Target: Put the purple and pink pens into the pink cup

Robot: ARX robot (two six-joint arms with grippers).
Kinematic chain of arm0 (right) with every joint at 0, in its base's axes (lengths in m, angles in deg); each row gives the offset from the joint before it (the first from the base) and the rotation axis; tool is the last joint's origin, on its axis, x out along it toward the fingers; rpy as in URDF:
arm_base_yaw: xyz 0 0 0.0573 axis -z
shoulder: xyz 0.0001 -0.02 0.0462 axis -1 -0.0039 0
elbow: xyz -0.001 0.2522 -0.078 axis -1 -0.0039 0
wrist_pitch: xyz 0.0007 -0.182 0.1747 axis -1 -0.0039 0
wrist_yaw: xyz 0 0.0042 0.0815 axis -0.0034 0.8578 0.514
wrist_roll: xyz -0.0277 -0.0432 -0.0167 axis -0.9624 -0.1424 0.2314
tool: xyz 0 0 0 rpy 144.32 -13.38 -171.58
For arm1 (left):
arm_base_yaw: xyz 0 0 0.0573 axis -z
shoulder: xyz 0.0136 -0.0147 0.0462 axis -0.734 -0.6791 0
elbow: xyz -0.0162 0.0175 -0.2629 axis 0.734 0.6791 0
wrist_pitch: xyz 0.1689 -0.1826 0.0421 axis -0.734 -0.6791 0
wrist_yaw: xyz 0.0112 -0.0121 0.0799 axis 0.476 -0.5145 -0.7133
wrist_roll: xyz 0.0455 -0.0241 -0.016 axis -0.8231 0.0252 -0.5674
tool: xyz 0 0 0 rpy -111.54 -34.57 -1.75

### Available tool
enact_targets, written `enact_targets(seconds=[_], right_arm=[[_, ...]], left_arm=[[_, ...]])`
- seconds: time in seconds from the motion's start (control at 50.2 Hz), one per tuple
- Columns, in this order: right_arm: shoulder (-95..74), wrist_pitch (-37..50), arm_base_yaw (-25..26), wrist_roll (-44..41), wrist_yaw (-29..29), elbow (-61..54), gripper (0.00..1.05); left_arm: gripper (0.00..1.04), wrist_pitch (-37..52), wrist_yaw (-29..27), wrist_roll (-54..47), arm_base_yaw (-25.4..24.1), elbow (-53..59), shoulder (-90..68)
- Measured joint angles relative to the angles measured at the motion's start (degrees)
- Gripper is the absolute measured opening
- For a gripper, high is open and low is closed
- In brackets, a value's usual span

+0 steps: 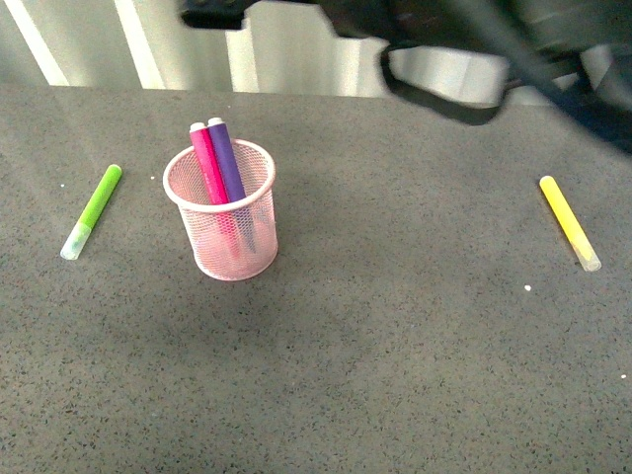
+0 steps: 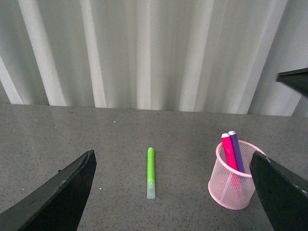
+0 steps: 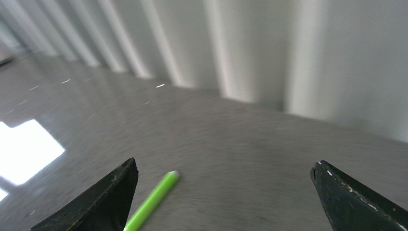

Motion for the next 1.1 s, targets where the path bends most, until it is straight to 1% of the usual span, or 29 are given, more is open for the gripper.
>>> enact_targets(seconds=[0.219, 0.319, 0.458, 0.478, 0.518, 0.538, 0.558, 0.578, 0.618, 0.638, 0.658, 0.718, 0.738, 0.837, 0.937, 1.096], right_arm=[[27.6, -20.1, 5.4, -4.6, -10.3, -17.5, 0.98], [33.7, -22.2, 6.3, -5.5, -11.1, -19.9, 0.98], [34.4, -22.1, 6.2, -6.2, -11.0, -20.0, 0.98], [33.8, -19.8, 6.0, -6.8, -12.7, -20.6, 0.96], [33.3, -11.1, 6.1, -8.3, -17.6, -23.6, 0.89], [33.3, -9.0, 6.1, -8.7, -18.1, -24.4, 0.87], [33.3, -5.0, 6.4, -9.3, -19.6, -26.2, 0.84], [34.0, 0.0, 7.0, -10.1, -19.8, -28.9, 0.78], [35.9, 5.3, 8.8, -10.8, -19.0, -32.5, 0.69], [37.0, 6.3, 9.6, -11.1, -18.7, -33.6, 0.66], [38.7, 6.8, 10.7, -11.4, -17.8, -35.0, 0.61], [41.9, 7.0, 12.9, -11.6, -16.3, -37.6, 0.50], [43.2, 6.9, 14.0, -11.7, -15.4, -38.8, 0.45], [46.8, 6.0, 16.7, -11.8, -12.7, -41.9, 0.29], [52.4, 3.8, 20.0, -11.8, -8.8, -45.4, 0.04], [59.8, -0.1, 24.1, -12.0, -5.5, -48.9, 0.03]], left_arm=[[0.98, 0.0, 0.0, 0.0, 0.0, 0.0, 0.0], [0.98, 0.0, 0.0, 0.0, 0.0, 0.0, 0.0], [0.98, 0.0, 0.0, 0.0, 0.0, 0.0, 0.0], [0.98, 0.0, 0.0, 0.0, 0.0, 0.0, 0.0], [0.98, 0.0, 0.0, 0.0, 0.0, 0.0, 0.0], [0.98, 0.0, -0.1, 0.0, 0.0, 0.0, 0.0], [0.98, 0.0, 0.0, 0.0, 0.0, 0.0, 0.0], [0.98, 0.0, 0.0, 0.0, 0.0, 0.0, 0.0], [0.98, 0.0, -0.2, 0.0, 0.0, 0.0, 0.0], [0.98, 0.0, -0.2, 0.0, 0.0, 0.0, 0.0], [0.98, 0.0, -0.2, 0.0, 0.0, 0.0, 0.0], [0.98, 0.0, 0.0, 0.0, 0.0, 0.0, 0.0], [0.98, 0.0, 0.0, 0.0, 0.0, 0.0, 0.0], [0.98, 0.0, 0.0, 0.0, 0.0, 0.0, 0.0], [0.98, 0.0, 0.0, 0.0, 0.0, 0.0, 0.0], [0.98, 0.0, 0.0, 0.0, 0.0, 0.0, 0.0]])
